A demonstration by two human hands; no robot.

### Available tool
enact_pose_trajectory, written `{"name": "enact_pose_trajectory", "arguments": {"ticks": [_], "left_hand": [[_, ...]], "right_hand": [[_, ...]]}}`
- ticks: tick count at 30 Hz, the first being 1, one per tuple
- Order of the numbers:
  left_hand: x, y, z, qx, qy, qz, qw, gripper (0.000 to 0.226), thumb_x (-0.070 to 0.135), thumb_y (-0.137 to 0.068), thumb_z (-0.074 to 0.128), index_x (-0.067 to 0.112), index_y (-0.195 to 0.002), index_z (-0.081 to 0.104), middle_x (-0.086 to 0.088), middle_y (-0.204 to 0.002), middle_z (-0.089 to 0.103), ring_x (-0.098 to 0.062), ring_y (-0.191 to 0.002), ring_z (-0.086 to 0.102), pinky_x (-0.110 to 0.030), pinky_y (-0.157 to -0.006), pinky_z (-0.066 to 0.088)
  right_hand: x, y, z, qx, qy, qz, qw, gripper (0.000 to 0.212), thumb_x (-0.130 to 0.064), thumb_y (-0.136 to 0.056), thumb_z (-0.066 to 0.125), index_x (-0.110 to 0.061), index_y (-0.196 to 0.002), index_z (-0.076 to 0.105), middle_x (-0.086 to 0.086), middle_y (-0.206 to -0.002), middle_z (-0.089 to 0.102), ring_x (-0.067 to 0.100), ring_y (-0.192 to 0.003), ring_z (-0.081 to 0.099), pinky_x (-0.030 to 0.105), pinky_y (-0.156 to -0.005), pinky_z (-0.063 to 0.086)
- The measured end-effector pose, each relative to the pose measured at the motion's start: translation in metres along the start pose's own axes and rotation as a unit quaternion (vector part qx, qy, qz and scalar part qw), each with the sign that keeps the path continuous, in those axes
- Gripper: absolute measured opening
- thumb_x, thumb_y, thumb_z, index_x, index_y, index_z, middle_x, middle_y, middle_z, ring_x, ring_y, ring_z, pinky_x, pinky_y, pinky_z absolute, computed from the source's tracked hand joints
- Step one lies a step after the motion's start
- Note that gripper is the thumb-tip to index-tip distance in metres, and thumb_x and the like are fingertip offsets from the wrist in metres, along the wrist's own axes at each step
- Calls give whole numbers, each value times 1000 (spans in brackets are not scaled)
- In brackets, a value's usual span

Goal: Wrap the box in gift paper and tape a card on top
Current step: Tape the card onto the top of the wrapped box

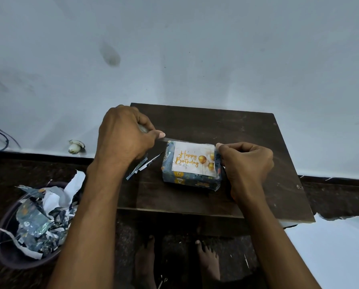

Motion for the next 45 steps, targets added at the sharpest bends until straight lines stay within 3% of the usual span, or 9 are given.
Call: {"name": "enact_pose_trajectory", "arguments": {"ticks": [5, 11, 25, 29, 33, 41, 45], "left_hand": [[0, 1, 1, 3, -17, -10, 1000, 18, 40, -69, 91, 28, -68, 77, 6, -80, 68, -14, -80, 60, -26, -65, 39], [1, 1, 7, -7, -36, -12, 999, 19, 41, -70, 90, 27, -68, 78, 8, -77, 66, -14, -82, 58, -25, -69, 36], [-5, 3, 15, -19, -52, -33, 998, 18, 41, -70, 90, 26, -71, 80, 9, -78, 65, -12, -78, 57, -25, -66, 37], [-6, 4, 18, -28, -55, -35, 997, 17, 39, -71, 90, 26, -71, 79, 10, -79, 66, -11, -78, 57, -24, -67, 38], [-7, 4, 19, -34, -57, -43, 997, 17, 39, -71, 91, 25, -72, 80, 13, -79, 63, -10, -81, 57, -25, -68, 38], [-8, 6, 20, -34, -57, -47, 997, 16, 37, -73, 90, 23, -76, 82, 11, -79, 59, -6, -87, 55, -26, -72, 39], [-10, 5, 19, -29, -54, -47, 997, 15, 36, -72, 90, 24, -73, 81, 11, -72, 60, -11, -84, 60, -25, -69, 40]], "right_hand": [[-1, 2, -1, 8, 11, 1, 1000, 16, -22, -71, 84, -22, -58, 75, -8, -52, 69, 14, -51, 69, 38, -56, 62], [-1, 1, -2, 5, 10, 8, 1000, 20, -16, -72, 85, -25, -58, 73, -8, -51, 67, 3, -47, 65, 19, -44, 49], [20, 0, 0, 10, -13, 81, 997, 14, -27, -65, 90, -22, -59, 78, -6, -56, 71, 15, -58, 72, 40, -60, 64], [28, 1, 1, 5, -43, 130, 991, 15, -22, -64, 92, -17, -68, 78, 2, -63, 74, 20, -60, 73, 31, -54, 58], [36, 2, -1, 3, -104, 193, 976, 36, -7, -61, 94, -11, -91, 74, 10, -72, 75, 17, -54, 69, 25, -51, 51], [45, 13, 16, -60, -164, 316, 933, 11, 4, -81, 75, -5, -87, 77, 7, -69, 76, 12, -54, 65, 19, -43, 49], [43, 9, 3, -29, -148, 292, 944, 12, 5, -86, 66, -2, -89, 75, 8, -70, 71, 10, -49, 60, 19, -45, 52]]}}
Point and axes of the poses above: each hand's wrist, its own y-axis away from the middle knuckle, its own z-axis out of the palm, x = y × z, the point moved 10 cm from there along -y, towards the middle knuckle
